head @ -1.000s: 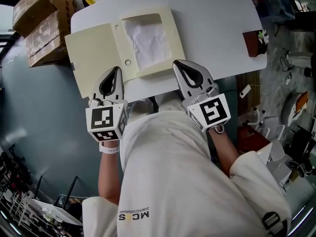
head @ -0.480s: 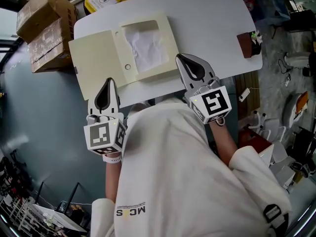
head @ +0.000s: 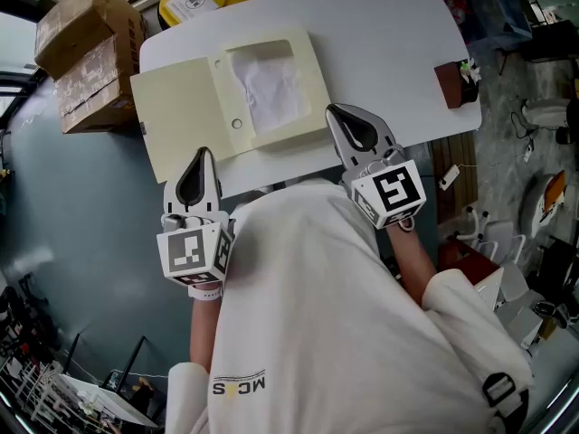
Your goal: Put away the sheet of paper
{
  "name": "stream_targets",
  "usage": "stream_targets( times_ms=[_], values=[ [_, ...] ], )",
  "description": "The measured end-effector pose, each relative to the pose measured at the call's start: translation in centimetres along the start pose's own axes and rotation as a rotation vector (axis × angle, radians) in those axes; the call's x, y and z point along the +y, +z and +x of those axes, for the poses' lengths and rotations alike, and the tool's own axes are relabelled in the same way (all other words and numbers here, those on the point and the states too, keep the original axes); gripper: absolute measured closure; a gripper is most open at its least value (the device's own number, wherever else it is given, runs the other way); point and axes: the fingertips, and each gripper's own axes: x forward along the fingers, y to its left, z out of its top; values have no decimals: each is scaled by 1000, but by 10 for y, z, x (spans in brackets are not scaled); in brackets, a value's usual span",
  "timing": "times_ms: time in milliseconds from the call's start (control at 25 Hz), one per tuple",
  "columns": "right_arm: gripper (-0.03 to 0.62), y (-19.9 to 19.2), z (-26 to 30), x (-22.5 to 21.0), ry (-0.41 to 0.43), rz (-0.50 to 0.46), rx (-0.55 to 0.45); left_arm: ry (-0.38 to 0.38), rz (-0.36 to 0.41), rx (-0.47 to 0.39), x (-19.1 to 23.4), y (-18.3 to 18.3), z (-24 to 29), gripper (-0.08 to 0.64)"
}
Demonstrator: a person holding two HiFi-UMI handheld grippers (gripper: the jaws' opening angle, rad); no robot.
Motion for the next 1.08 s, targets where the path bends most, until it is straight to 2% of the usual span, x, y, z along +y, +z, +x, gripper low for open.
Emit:
stream_targets(
  times_ms=[480,1080],
  values=[
    [580,0,-4,10,1,-11,4,-19,-29,9,-6,-7,1,534],
    [580,1,-9,22,15,-29,9,-47,-20,13,-15,-8,0,534]
  ],
)
